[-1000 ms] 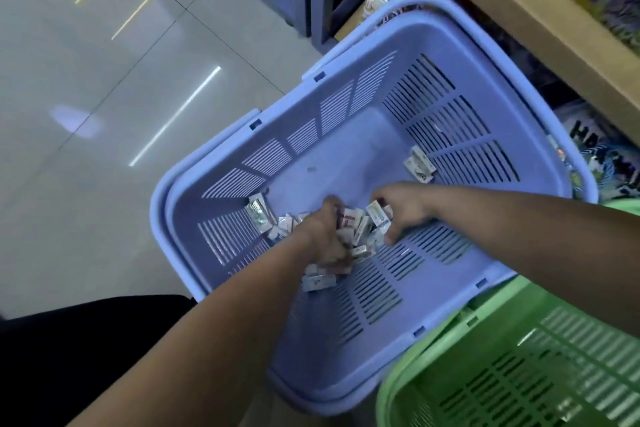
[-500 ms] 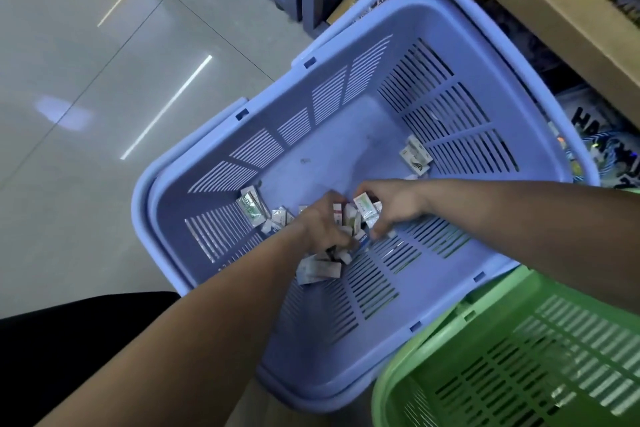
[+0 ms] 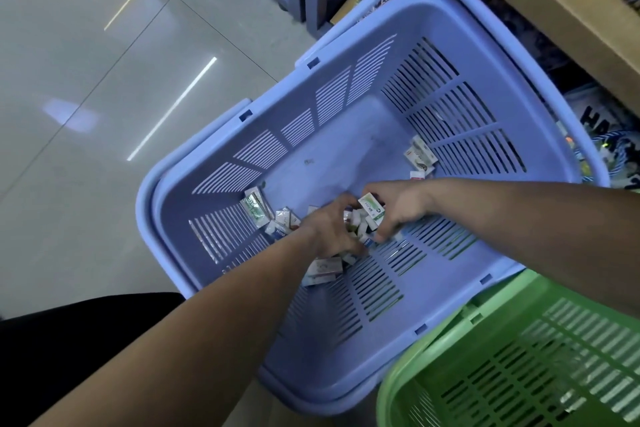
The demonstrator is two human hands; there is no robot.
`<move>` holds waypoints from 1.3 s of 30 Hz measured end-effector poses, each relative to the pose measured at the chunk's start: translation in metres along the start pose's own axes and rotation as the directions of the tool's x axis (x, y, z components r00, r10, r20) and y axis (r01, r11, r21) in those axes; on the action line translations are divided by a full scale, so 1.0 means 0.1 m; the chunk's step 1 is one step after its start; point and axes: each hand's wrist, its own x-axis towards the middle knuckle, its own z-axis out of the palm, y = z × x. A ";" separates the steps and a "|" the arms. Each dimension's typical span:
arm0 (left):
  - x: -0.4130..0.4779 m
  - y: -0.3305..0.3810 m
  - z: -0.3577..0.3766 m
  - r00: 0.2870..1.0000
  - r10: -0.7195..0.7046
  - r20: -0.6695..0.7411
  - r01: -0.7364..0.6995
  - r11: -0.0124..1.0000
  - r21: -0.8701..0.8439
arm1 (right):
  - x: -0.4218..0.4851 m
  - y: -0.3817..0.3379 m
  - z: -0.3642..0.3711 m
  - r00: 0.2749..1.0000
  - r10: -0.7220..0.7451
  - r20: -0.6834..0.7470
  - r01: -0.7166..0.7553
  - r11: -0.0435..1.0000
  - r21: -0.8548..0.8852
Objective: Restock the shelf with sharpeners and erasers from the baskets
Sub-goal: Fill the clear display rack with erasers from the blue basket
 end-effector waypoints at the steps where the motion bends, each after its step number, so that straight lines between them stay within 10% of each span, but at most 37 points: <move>1: 0.00 0.00 0.00 1.000 -0.006 -0.008 0.006 1.000 -0.021 | 0.00 0.00 0.00 1.000 0.000 0.006 0.000 1.000 0.024; 15: -0.05 0.21 -0.42 0.990 -0.025 -0.141 -0.043 0.887 -0.459 | 0.01 -0.16 -0.34 0.966 0.003 -0.258 0.116 0.887 0.446; 23: -0.74 0.66 -0.81 0.959 0.077 -0.274 -0.232 0.767 -0.598 | -1.04 -0.64 -0.28 0.843 -0.037 -0.536 0.438 0.627 0.644; 29: -1.58 1.06 -0.82 0.938 0.165 -0.305 -0.324 0.728 -0.603 | -1.84 -0.89 0.44 0.714 0.007 -0.700 0.683 0.208 0.700; 39: -2.80 1.48 -0.53 0.874 0.354 -0.334 -0.476 0.765 -0.435 | -3.14 -1.08 0.89 0.547 -0.145 -0.824 0.745 0.534 0.401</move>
